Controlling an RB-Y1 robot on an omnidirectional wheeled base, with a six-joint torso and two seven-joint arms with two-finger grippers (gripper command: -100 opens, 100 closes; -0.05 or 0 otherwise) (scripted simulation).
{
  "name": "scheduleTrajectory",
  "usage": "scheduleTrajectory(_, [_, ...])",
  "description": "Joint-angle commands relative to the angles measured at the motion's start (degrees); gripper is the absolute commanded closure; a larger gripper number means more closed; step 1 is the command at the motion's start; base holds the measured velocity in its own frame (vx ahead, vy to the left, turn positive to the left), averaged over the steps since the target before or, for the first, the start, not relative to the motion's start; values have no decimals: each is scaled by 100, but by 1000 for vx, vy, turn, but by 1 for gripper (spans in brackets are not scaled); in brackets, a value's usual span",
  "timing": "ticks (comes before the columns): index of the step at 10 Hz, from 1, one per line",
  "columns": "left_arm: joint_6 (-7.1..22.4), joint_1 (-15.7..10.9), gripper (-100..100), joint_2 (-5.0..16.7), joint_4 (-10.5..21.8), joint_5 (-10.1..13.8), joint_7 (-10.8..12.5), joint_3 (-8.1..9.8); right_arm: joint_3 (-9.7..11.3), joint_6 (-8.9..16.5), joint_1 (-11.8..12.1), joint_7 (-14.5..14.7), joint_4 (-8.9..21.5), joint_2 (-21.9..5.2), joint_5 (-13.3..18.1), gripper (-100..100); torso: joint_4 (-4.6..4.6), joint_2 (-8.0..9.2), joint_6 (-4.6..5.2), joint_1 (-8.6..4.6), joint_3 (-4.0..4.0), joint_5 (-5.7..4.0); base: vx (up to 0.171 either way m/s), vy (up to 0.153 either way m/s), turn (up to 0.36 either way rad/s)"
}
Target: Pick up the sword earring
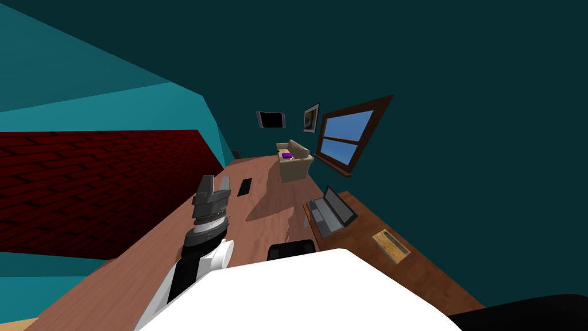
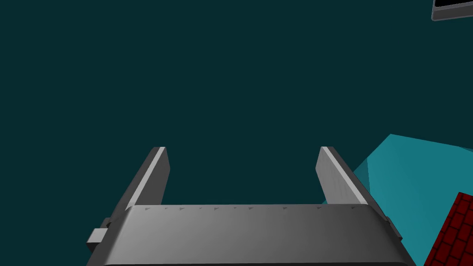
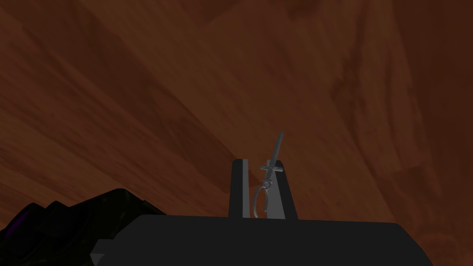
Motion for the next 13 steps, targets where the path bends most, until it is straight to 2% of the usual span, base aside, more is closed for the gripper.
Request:
scheduleTrajectory(1, [0, 0, 0, 0, 0, 0, 0, 0, -83, 117, 89, -169, -210, -11, 196, 100, 0, 0, 0, 0, 0, 0, -26, 9, -2])
scheduleTrajectory(2, [0, 1, 0, 0, 0, 0, 0, 0, -344, 324, -39, -149, -229, 0, 439, 100, -3, -10, 2, -3, -6, 0, -65, 31, 81])
scheduleTrajectory(3, [0, 0, 0, 0, 0, 0, 0, 0, -424, 324, -39, -149, -229, 0, 439, 100, -1, -6, -3, 4, -3, 1, -68, 27, 60])
scheduleTrajectory(4, [0, 0, 0, 0, 0, 0, 0, 0, -640, 532, -167, -129, -248, 11, 611, 100, -1, -4, 1, 4, -3, 0, -91, 35, 92])
scheduleTrajectory(5, [0, -1, 0, 0, 0, 0, 0, 0, -766, 532, -167, -129, -248, 11, 683, 100, 0, 2, -2, 7, 1, 0, -87, 21, 49])
scheduleTrajectory(6, [0, 0, 0, 0, 0, 0, 0, 0, -956, 739, -296, -108, -267, 21, 926, 100, -3, 5, 5, 1, 1, 0, -119, 24, 65])
scheduleTrajectory(7, [0, -1, 0, 0, 0, 0, 0, 0, -1107, 739, -296, -108, -267, 21, 926, 100, -1, 13, 2, 2, 5, -1, -92, 26, 53])
scheduleTrajectory(8, [0, 0, 0, 0, 0, 0, 0, 0, -1288, 947, -424, -88, -286, 32, 1169, 100, -4, 7, 5, 1, 2, -2, -92, 43, 96])
scheduleTrajectory(9, [0, -1, 0, 0, 0, 0, 0, 0, -1449, 947, -424, -88, -286, 32, 1169, 100, -3, 5, 1, 7, 1, -2, -72, 31, 45])
scheduleTrajectory(10, [0, 0, 0, 0, 0, 0, 0, 0, -1623, 1154, -553, -68, -305, 43, 1412, 100, -6, -2, 4, 3, -4, -2, -87, 23, 98])
scheduleTrajectory(11, [0, 0, 0, 0, 0, 0, 0, 0, -1791, 1154, -553, -68, -305, 43, 1412, 100, -5, -2, -1, -1, -4, -3, -79, 25, 51])
scheduleTrajectory(12, [0, 0, 0, 0, 0, 0, 0, 0, -1970, 1351, -681, -48, -324, 54, 1641, 100, -8, -2, 6, -1, -5, -4, -90, 48, 64])
scheduleTrajectory(13, [0, 0, 0, 0, 0, 0, 0, 0, -2132, 1362, -681, -48, -324, 54, 1656, 100, -7, -1, 2, 5, -4, -4, -77, 40, 53])
